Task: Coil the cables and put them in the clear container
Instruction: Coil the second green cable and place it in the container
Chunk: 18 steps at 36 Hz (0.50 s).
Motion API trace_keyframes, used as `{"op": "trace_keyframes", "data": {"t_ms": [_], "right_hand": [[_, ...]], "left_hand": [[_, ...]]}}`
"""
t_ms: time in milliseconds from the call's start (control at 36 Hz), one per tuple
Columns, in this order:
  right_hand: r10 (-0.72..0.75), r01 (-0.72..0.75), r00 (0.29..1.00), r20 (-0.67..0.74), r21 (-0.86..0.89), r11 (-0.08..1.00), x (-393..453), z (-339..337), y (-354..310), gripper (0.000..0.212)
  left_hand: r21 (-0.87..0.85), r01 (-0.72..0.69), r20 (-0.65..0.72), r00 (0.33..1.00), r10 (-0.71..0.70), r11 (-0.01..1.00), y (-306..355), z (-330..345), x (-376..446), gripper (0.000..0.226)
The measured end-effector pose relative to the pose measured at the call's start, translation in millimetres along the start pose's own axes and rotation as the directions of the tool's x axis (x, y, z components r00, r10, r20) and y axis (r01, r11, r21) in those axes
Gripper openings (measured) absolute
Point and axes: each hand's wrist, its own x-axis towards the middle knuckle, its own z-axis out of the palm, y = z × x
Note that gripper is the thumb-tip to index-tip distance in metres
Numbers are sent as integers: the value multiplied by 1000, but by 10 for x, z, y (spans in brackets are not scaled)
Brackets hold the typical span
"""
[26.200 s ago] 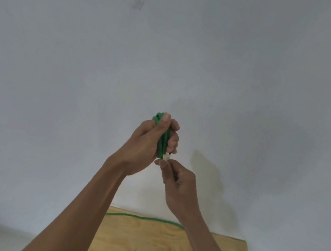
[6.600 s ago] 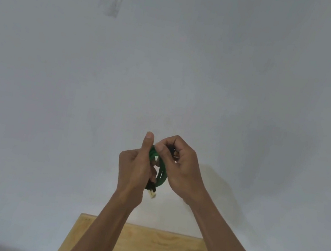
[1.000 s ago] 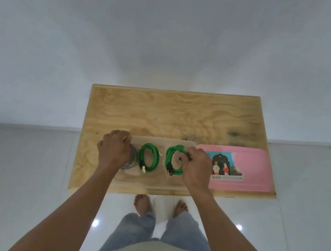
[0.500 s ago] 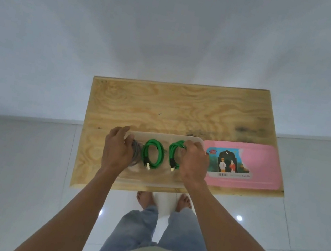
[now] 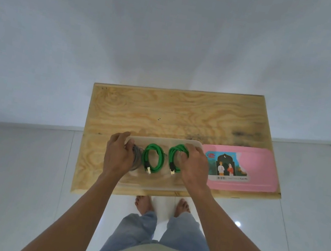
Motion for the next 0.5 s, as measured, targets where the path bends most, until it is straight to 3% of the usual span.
{"op": "trace_keyframes", "data": {"t_ms": [222,500], "right_hand": [[-67,80,990,-121,103,991,-49,-156,-32,34],[-84,137,963,-256,197,971,169,-574,101,35]], "left_hand": [[-8,40,-8,999,-40,999,40,-33,-16,41],[64,10,-166,986,1,998,449,-31,-100,47]]}}
